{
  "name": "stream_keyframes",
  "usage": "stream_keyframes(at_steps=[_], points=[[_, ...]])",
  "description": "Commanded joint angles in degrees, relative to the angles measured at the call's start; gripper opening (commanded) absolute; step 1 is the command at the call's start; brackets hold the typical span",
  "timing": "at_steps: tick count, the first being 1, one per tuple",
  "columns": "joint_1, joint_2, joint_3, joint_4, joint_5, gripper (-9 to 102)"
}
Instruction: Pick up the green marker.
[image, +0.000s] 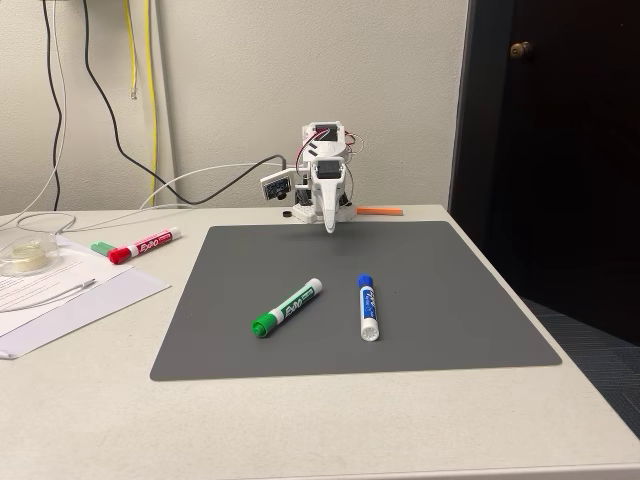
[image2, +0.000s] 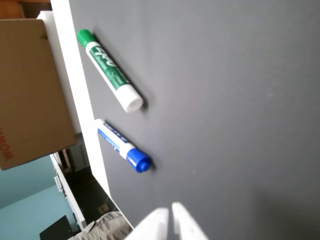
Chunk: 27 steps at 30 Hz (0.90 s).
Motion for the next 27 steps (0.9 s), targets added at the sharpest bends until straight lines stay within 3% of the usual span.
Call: stream_keyframes(at_steps=[1,27], points=[[0.1,0.3,-0.1,0.0,-0.1,0],[-0.9,0.3,-0.1,0.3,1.9,0]])
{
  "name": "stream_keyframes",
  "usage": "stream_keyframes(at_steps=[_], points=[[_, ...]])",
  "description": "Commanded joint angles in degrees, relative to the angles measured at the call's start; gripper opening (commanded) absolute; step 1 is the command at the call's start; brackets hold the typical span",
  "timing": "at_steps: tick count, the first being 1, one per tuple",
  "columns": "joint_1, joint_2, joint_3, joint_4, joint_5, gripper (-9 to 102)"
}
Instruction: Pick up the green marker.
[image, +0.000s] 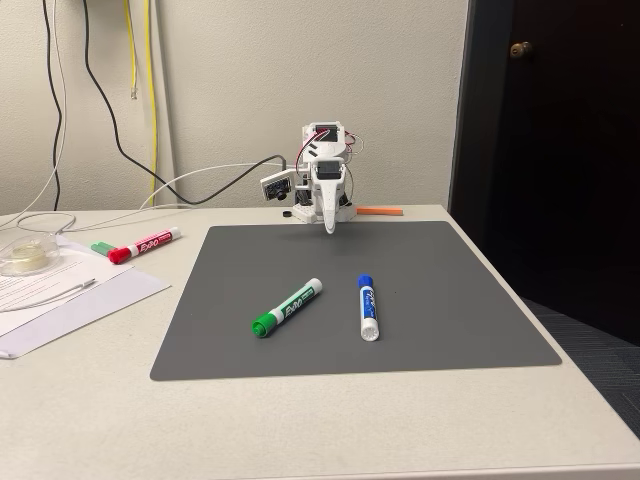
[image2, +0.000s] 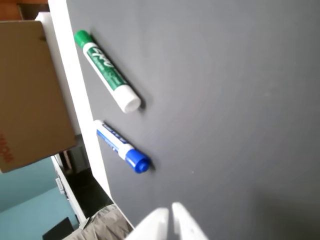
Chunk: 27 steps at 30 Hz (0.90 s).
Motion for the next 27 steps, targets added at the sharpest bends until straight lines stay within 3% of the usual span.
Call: stream_keyframes(at_steps=[1,4,6,8,11,17,27], points=[[0.9,0.3,-0.4,0.2,1.6,0],[6.2,0.3,-1.8,-0.4,1.3,0],[6.5,0.3,-5.1,-1.2,-8.6,0],[6.6,-0.5,-7.8,-4.3,-10.1,0],[6.8,-23.5,-18.9,-12.1,-14.6,0],[6.5,-64.6,-58.5,-3.6,-22.3,0],[6.4,-99.1,-96.9,0.3,-39.4,5]])
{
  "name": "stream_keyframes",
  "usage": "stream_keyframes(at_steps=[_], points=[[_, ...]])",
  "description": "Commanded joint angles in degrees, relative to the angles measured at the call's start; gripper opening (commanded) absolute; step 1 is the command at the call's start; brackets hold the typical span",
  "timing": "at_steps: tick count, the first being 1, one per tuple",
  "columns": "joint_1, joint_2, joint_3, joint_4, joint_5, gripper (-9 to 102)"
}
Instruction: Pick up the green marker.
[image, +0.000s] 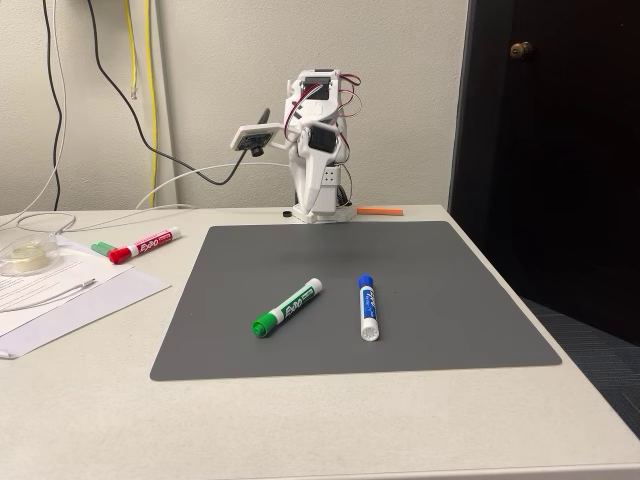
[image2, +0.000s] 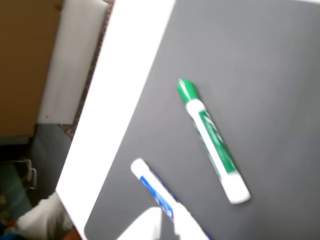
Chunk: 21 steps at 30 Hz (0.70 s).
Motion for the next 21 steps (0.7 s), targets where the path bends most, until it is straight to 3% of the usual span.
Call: stream_keyframes(at_steps=[1,10,21], points=[[0.2,-11.3,-17.1,1.2,-5.7,5],[3.6,-36.6,-51.3,18.9,-31.2,22],[6.8,-44.0,-53.3,20.9,-42.9,28]])
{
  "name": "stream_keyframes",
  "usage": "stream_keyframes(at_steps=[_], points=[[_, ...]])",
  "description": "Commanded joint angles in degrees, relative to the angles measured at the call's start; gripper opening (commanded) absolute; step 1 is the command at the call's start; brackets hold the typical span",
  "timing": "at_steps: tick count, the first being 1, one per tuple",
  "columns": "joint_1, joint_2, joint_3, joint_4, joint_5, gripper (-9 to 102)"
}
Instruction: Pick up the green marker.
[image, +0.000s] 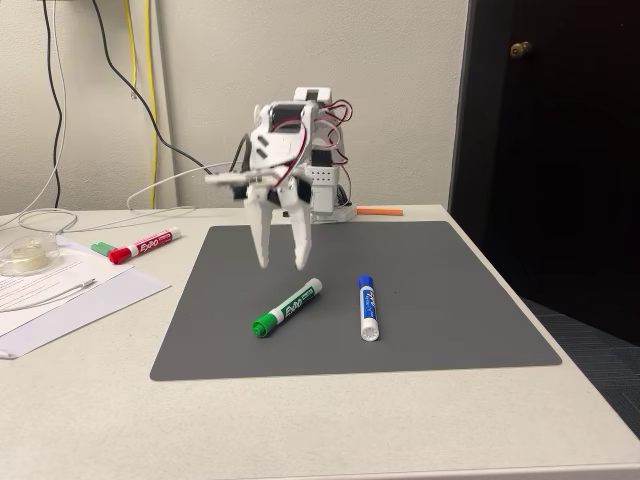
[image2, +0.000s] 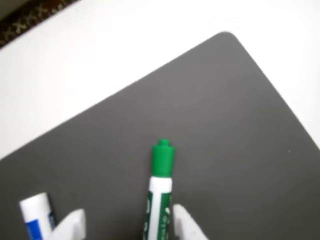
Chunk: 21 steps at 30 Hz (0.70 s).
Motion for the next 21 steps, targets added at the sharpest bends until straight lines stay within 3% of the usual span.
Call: stream_keyframes(at_steps=[1,8,18,21], points=[[0.7,-0.9,-2.6,1.2,-2.5,28],[0.9,-5.1,-2.6,4.9,-5.1,28],[-0.9,-12.0,-2.6,4.1,-3.0,27],[-2.4,-12.7,-2.6,3.5,-0.6,17]])
